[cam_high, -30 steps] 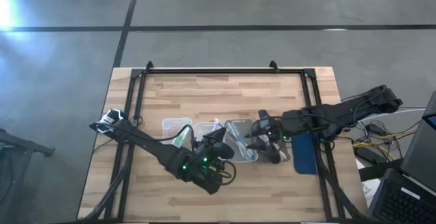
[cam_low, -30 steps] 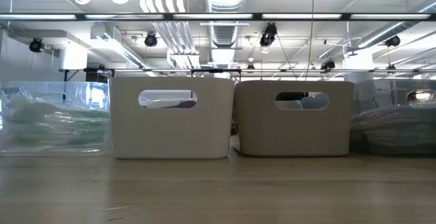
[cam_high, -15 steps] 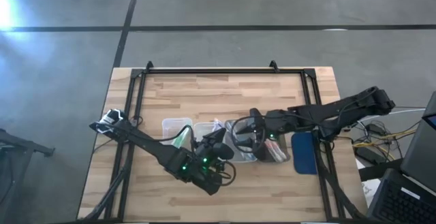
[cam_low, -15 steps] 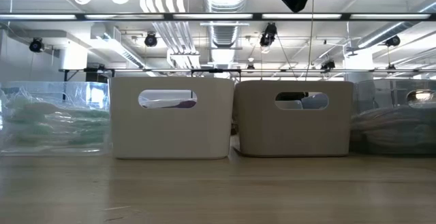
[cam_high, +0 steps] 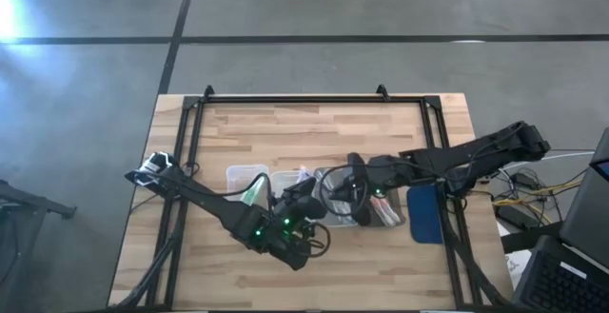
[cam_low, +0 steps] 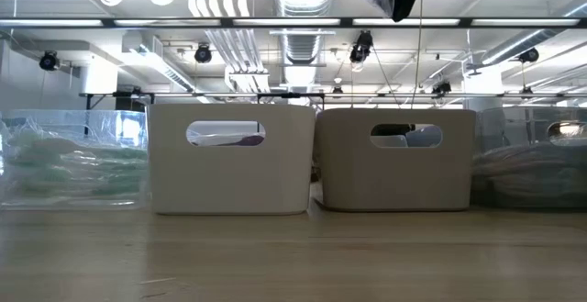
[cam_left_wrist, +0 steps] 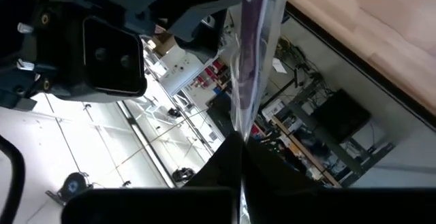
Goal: Pick & Place Toothbrushes
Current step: Put the purple toothbrush into the white bin
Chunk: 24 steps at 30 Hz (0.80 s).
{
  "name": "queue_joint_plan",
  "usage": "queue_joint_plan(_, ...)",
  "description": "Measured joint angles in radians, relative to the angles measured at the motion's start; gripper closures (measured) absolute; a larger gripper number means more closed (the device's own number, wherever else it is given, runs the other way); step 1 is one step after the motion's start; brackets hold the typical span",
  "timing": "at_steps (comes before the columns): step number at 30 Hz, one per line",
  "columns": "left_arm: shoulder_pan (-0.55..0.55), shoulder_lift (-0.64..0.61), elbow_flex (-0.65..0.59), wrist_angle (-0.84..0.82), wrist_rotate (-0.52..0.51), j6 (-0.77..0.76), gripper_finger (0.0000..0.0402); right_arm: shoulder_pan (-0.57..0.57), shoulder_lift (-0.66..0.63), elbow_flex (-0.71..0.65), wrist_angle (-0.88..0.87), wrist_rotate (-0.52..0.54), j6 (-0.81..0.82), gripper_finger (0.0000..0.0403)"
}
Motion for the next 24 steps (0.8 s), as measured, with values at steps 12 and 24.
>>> queue_joint_plan(12, 0.0, 0.0, 0.0, 0.001, -0.031, -0.236, 0.0326, -0.003, -0.055, 0.0, -0.12, 0.096, -0.004, 0.0381)
queue_joint_plan(24, 0.0, -0.002, 0.0, -0.24, -0.118, -0.916, 0.0285, 0.001, -0.294, -0.017, -0.264, 0.247, -0.041, 0.0382)
